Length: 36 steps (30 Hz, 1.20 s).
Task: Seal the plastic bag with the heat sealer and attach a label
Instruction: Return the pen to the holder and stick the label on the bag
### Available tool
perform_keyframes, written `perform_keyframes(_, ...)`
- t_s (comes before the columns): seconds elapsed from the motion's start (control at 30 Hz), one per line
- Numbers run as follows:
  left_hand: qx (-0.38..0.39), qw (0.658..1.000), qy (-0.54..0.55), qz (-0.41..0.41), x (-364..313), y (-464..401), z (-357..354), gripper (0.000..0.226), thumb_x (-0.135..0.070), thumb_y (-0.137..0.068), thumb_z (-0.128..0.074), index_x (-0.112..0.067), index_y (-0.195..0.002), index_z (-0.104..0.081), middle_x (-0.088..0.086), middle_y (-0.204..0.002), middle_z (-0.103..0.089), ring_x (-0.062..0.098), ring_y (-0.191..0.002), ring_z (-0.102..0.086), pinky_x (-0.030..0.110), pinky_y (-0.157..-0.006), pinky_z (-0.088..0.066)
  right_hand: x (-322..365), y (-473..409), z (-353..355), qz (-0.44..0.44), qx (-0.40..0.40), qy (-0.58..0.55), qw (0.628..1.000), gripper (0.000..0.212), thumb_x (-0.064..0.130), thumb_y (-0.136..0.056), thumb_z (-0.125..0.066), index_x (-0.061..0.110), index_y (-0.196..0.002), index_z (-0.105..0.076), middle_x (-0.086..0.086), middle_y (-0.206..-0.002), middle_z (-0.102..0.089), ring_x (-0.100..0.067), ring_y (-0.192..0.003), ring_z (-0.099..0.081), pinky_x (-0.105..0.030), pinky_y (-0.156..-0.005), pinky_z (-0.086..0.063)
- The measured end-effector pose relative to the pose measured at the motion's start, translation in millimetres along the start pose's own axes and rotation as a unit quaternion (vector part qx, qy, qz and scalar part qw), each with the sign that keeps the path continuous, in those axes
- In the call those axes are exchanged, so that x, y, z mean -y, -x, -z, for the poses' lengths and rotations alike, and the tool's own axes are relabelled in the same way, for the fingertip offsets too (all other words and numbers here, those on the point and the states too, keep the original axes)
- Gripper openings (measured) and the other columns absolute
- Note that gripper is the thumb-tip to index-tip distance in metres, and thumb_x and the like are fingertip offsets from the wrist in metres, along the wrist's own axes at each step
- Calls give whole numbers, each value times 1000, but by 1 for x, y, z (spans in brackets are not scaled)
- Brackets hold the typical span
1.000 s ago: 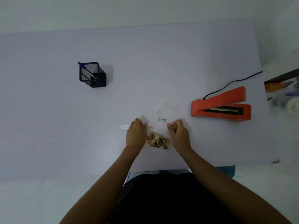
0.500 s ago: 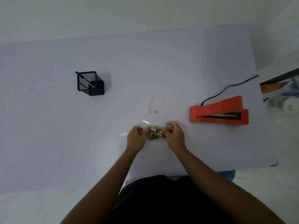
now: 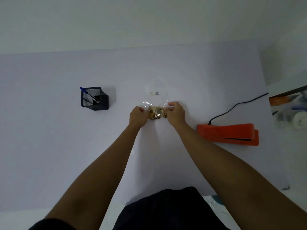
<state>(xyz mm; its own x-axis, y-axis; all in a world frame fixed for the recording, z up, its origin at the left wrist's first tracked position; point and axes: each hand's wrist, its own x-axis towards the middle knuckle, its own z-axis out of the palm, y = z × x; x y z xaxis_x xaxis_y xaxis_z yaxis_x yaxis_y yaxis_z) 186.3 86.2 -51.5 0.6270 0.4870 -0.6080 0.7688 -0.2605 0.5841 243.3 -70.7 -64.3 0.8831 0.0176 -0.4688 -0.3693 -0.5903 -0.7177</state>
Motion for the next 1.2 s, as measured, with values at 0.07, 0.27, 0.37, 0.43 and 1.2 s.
perform_keyframes(0.07, 6, 1000, 2, 0, -3, -4, 1, 20, -31, -86, -65, -13, -80, -59, 2, -71, -55, 20, -68, -51, 32, -66, -45, 0, -2, 0, 5, 0, 2, 1000, 26, 8, -91, -62, 5, -117, -62, -7, -93, -65, -17, -74, -59, -2, -50, -40)
perform_keyframes(0.27, 11, 1000, 19, -2, -6, 12, 12, 57, -41, -90, -64, -8, -131, -46, 5, -116, -59, 24, -107, -57, 32, -87, -46, -3, 13, 4, 36, 6, -5, 999, 29, 19, -93, -64, 9, -119, -56, -10, -99, -64, -24, -86, -62, -26, -76, -45)
perform_keyframes(0.37, 2, 999, 29, -46, -8, 39, 14, 53, -46, -92, -60, -10, -129, -49, 7, -113, -63, 22, -100, -60, 33, -86, -48, -7, 36, 11, 62, 2, 1, 998, 31, 29, -95, -65, 13, -120, -56, -5, -107, -62, -19, -91, -60, -26, -80, -46)
perform_keyframes(0.43, 13, 996, 34, -78, -11, 63, 10, 49, -49, -93, -57, -11, -125, -53, 2, -109, -64, 21, -99, -62, 34, -87, -50, -11, 60, 19, 84, 5, 0, 996, 29, 25, -95, -64, 13, -120, -57, -2, -109, -60, -16, -93, -58, -25, -81, -45)
perform_keyframes(1.2, 186, 978, 8, -89, -83, 192, -151, 80, -72, -90, -20, -15, -144, -41, 14, -141, -52, 30, -126, -50, 32, -96, -33, -172, 119, 222, -167, -201, -91, 961, 66, 13, -98, -59, 15, -155, -26, -13, -160, -34, -32, -146, -34, -47, -118, -33)
